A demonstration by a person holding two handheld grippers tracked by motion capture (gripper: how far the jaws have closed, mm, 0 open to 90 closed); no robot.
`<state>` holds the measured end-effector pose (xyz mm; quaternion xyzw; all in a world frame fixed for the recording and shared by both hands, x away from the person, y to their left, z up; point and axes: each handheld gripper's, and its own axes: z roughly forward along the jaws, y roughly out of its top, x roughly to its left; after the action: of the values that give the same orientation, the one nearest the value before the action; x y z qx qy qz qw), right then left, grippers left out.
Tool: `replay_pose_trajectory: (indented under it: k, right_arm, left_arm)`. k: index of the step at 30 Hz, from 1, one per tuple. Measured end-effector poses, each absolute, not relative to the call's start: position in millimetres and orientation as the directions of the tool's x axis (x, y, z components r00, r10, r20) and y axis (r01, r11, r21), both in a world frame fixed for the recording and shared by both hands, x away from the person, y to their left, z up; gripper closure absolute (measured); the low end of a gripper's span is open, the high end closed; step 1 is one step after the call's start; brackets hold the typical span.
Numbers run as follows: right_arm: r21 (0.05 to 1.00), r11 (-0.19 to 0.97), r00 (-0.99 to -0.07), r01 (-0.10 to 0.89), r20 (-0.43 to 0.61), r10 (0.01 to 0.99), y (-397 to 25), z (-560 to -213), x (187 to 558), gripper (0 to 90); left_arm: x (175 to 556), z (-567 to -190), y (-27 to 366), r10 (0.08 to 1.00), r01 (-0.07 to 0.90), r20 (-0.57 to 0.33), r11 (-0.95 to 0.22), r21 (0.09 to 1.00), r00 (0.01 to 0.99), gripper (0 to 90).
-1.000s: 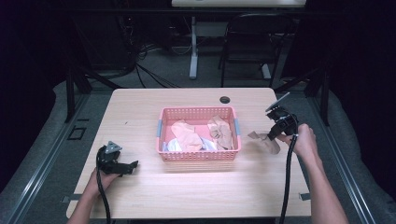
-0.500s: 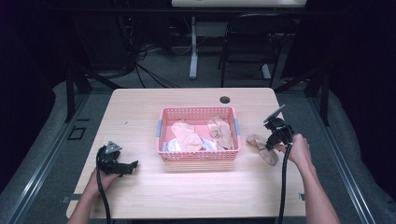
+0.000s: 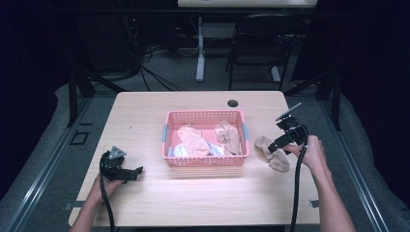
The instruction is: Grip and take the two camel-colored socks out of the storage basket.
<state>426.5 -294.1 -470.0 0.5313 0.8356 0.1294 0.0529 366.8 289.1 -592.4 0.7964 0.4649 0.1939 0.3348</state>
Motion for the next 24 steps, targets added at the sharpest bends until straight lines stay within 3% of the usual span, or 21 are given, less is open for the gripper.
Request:
replay_pose_trajectory:
  k: [16,24]
  right_arm:
    - [0.278,0.459,-0.490,0.844,0.051,0.870,-273.5,-439.5,420.0,0.0]
    - [0.294,0.498,-0.527,0.816,0.022,0.850,-260.4,-406.3,427.1,0.0]
  left_arm:
    - [366.7,-592.1,289.1,0.870,0.612,-0.001,-0.345,0.711,0.492,0.1]
    - [366.7,-592.3,289.1,0.870,0.611,-0.003,-0.344,0.713,0.493,0.1]
